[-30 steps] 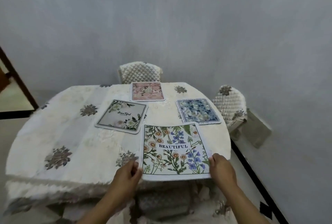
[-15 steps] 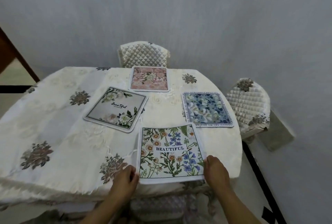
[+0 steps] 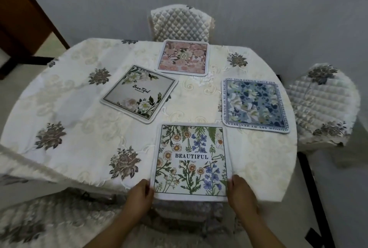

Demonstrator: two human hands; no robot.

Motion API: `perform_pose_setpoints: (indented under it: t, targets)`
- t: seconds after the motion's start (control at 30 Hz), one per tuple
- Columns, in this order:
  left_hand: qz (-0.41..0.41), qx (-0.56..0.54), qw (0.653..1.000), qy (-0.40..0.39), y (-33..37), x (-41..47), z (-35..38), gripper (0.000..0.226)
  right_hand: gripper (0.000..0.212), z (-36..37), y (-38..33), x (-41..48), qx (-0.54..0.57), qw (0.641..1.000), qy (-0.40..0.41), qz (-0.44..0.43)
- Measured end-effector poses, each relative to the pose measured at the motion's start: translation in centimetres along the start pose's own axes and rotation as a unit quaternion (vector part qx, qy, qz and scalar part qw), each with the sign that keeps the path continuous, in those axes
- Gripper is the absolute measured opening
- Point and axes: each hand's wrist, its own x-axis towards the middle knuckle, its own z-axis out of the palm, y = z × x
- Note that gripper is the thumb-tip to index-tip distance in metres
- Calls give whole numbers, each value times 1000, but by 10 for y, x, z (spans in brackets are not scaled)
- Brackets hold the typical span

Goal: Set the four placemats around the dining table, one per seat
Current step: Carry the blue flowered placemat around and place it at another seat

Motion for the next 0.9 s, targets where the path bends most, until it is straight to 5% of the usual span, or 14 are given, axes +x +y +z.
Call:
perform_pose_setpoints:
  t: [0.4, 0.77, 0.9]
  targets:
    - [-56, -34, 997, 49, -6, 0, 13, 21, 22, 6, 8, 17, -7, 1000, -6, 8]
    - [-59, -14, 998, -32, -11, -28, -14, 8, 21, -3, -2, 13, 11, 1000, -20, 13]
    - [-15, -18, 998, -53, -41, -41, -36, 40, 22, -16, -17, 2, 57, 995, -44, 67]
